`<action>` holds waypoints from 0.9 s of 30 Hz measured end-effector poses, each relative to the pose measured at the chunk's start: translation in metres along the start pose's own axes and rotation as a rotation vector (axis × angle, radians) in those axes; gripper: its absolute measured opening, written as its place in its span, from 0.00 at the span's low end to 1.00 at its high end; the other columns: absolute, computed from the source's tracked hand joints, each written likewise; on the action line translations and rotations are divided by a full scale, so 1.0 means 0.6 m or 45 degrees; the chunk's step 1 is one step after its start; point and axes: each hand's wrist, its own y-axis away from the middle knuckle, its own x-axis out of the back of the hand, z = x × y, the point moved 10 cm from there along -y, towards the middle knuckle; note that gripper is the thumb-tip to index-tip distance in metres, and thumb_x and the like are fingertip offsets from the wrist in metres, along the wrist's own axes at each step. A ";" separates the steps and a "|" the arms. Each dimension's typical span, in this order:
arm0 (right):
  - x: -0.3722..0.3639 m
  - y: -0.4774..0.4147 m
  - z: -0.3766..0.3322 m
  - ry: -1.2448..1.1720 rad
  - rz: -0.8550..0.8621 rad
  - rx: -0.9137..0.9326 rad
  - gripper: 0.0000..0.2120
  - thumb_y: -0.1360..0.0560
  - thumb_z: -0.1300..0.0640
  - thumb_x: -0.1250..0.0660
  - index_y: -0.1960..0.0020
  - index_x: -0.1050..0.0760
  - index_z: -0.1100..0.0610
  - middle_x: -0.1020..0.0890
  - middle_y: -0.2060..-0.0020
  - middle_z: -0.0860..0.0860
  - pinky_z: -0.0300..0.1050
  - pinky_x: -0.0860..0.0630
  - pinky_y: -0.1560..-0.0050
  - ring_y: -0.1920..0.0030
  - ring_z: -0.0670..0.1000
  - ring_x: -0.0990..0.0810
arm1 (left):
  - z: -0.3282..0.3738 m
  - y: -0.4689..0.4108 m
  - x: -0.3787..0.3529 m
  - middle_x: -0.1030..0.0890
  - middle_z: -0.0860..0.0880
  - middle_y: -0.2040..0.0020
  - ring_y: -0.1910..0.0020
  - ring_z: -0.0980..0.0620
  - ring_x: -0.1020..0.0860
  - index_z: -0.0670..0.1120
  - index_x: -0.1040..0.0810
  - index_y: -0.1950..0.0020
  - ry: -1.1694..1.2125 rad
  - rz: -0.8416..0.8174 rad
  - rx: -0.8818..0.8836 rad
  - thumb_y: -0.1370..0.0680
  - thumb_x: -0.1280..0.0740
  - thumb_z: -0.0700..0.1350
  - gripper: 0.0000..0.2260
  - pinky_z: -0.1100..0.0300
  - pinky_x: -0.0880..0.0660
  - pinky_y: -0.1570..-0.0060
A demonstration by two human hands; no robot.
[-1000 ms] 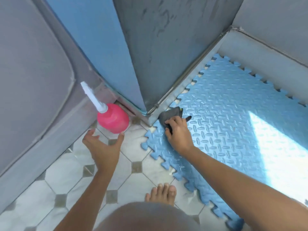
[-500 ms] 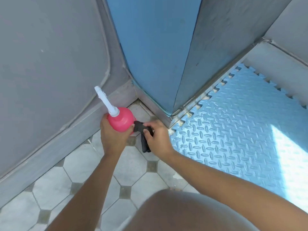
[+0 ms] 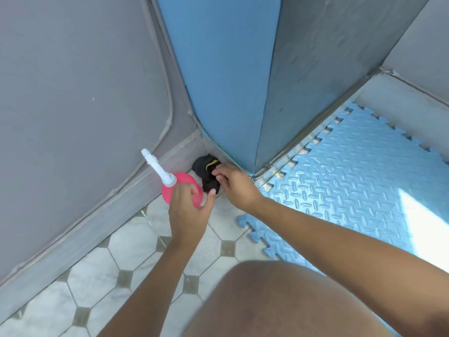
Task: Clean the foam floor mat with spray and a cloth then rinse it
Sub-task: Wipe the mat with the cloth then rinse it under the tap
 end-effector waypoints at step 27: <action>0.689 0.158 0.082 0.160 1.022 -0.569 0.13 0.19 0.55 0.39 0.49 0.19 0.61 0.16 0.56 0.56 0.49 0.24 0.50 0.54 0.56 0.20 | 0.242 0.002 -0.254 0.25 0.45 0.63 0.61 0.45 0.24 0.45 0.28 0.63 -0.301 -1.174 0.106 0.23 0.32 0.66 0.25 0.53 0.36 0.62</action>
